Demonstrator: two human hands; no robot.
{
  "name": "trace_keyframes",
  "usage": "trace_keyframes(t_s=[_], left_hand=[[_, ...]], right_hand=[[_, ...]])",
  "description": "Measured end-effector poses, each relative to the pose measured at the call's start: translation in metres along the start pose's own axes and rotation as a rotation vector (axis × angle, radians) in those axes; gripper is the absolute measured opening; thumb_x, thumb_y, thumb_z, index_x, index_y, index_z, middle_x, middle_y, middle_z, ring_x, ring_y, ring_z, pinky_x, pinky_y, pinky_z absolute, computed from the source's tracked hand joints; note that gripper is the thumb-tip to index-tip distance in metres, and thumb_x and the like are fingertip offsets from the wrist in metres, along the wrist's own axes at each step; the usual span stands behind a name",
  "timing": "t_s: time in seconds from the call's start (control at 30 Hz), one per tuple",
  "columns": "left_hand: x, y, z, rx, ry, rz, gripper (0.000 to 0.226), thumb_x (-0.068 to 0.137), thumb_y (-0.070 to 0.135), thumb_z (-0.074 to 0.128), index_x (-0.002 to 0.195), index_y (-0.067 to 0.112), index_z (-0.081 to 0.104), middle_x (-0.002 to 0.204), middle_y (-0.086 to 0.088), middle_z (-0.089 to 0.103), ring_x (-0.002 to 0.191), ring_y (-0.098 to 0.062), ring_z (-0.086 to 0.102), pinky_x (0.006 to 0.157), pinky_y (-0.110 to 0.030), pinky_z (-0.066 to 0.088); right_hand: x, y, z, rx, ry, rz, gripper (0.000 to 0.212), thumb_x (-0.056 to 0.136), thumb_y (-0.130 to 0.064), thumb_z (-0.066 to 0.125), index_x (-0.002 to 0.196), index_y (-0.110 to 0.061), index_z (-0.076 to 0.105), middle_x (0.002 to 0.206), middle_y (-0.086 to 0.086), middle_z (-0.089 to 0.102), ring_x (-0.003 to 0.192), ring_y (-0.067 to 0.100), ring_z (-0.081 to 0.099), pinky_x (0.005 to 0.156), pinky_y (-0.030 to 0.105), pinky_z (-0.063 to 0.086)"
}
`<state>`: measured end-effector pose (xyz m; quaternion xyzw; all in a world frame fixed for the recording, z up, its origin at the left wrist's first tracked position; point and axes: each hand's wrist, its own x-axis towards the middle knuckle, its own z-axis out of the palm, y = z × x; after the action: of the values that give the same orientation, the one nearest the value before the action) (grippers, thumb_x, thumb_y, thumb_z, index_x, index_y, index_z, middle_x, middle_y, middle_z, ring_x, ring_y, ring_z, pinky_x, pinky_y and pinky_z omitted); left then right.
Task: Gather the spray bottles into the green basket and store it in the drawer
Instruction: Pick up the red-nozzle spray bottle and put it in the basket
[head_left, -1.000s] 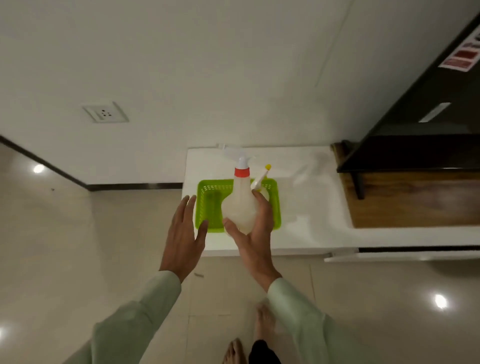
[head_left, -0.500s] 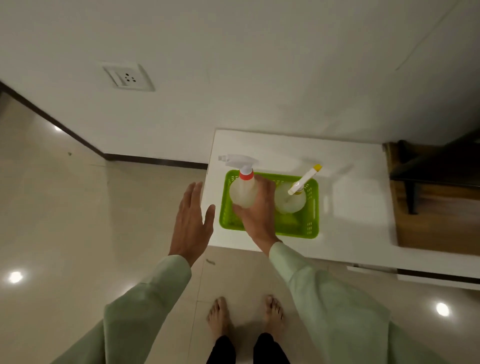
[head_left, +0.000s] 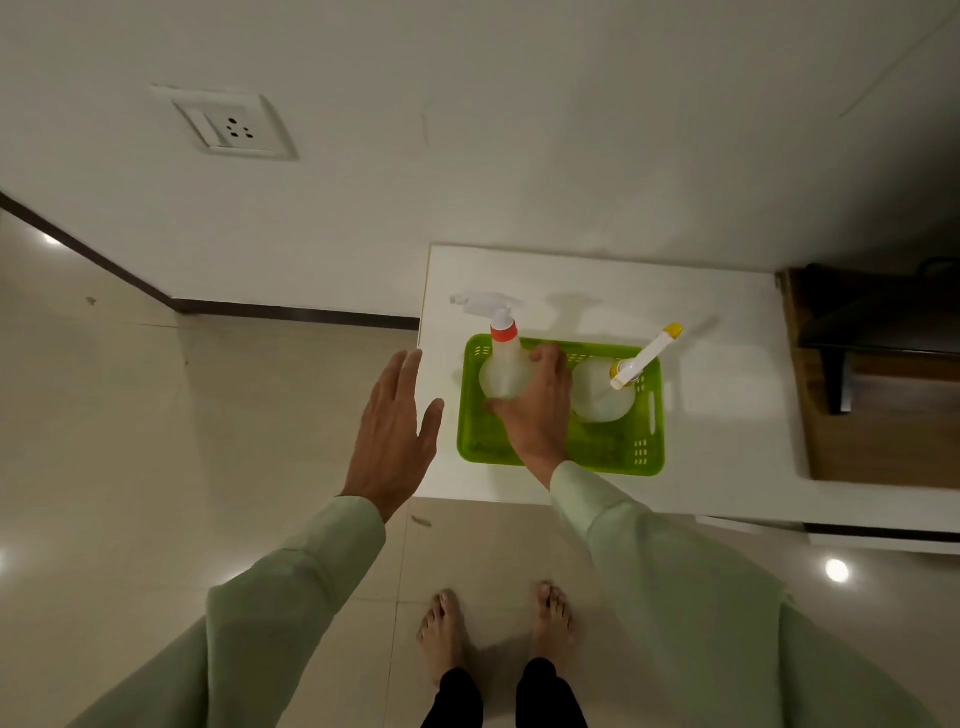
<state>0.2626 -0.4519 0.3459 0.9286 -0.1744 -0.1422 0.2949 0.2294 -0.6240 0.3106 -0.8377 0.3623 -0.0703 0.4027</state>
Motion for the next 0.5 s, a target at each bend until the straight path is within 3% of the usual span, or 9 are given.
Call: trace_keyframes(t_s=[0.13,0.23,0.5], left_hand=[[-0.004,-0.006,0.003,-0.009,-0.022,0.007,0.060,0.103,0.037,0.041,0.155,0.021,0.016,0.165,-0.003,0.017,0.151,-0.020,0.017,0.116,-0.028,0.014],[-0.007,-0.007,0.004,-0.009,-0.028,0.004,0.060,0.103,0.037,0.042,0.155,0.021,0.016,0.165,-0.002,0.017,0.152,-0.020,0.018,0.116,-0.029,0.014],[-0.016,-0.006,-0.001,-0.018,-0.035,0.001,0.062,0.103,0.040,0.039,0.156,0.020,0.015,0.165,-0.003,0.014,0.152,-0.021,0.016,0.120,-0.035,0.017]], right_hand=[[-0.005,0.011,0.003,-0.078,-0.018,0.002,0.091,0.056,-0.007,0.087,0.135,-0.008,0.043,0.136,0.012,0.045,0.125,0.033,0.044,0.105,0.035,0.033],[-0.009,0.015,0.005,-0.081,-0.042,0.014,0.098,0.058,-0.010,0.090,0.143,-0.012,0.039,0.143,0.011,0.039,0.130,0.031,0.039,0.106,0.028,0.029],[-0.013,0.010,0.005,-0.010,-0.150,0.052,0.109,0.057,-0.022,0.096,0.146,-0.011,0.035,0.144,0.012,0.038,0.134,0.030,0.040,0.115,0.036,0.033]])
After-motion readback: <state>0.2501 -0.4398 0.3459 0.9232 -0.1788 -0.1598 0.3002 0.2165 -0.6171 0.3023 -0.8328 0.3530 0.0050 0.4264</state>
